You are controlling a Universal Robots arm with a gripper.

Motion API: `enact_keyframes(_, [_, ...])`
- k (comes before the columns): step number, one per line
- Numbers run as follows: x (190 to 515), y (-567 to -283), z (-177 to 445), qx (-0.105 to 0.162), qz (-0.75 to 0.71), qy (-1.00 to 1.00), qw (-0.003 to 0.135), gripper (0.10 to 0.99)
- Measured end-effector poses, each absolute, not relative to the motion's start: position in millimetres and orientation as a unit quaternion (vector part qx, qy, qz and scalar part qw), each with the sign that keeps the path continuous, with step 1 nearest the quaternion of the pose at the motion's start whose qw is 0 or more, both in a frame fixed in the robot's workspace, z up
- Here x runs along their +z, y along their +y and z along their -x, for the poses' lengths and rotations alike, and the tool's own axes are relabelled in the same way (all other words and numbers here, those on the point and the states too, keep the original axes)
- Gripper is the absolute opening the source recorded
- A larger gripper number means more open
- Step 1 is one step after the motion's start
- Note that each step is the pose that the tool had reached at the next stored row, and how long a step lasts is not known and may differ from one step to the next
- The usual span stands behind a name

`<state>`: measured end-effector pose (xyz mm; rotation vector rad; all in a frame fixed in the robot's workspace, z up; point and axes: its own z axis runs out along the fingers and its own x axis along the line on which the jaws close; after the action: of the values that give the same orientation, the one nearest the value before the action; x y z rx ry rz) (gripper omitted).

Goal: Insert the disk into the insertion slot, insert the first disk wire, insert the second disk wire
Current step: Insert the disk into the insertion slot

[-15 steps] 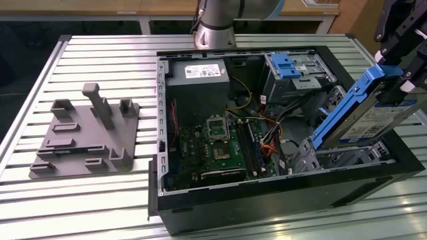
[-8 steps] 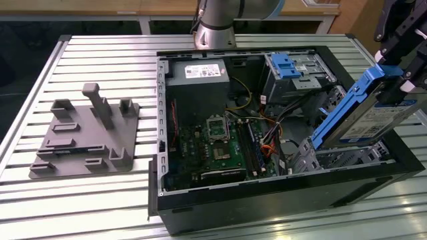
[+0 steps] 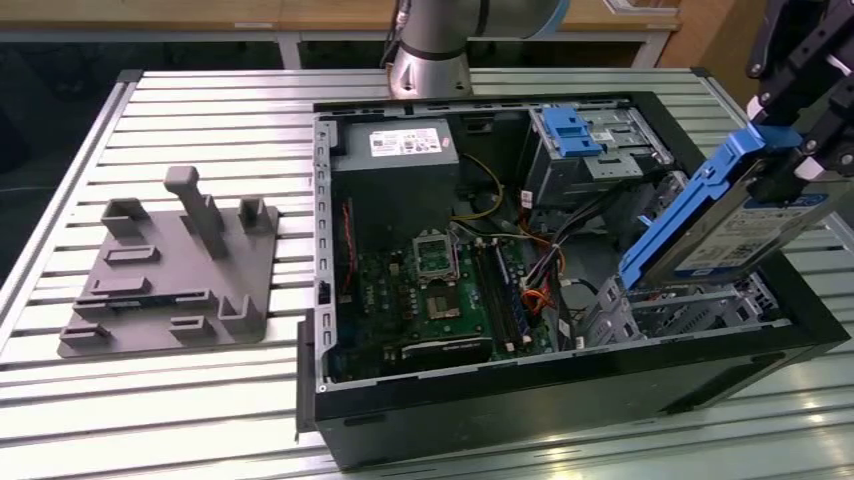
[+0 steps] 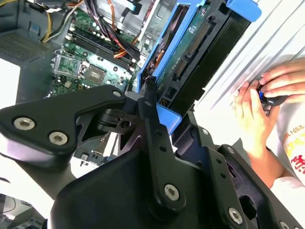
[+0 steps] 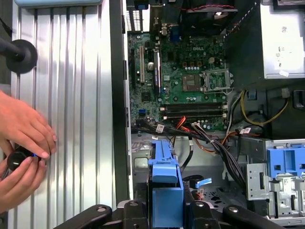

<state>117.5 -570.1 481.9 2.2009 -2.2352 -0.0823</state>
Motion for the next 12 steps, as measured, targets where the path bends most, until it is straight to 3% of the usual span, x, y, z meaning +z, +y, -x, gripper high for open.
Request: enact_keyframes(12, [481.9, -570.4, -117.3, -0.024, -0.703, -0.711, -0.010, 0.365])
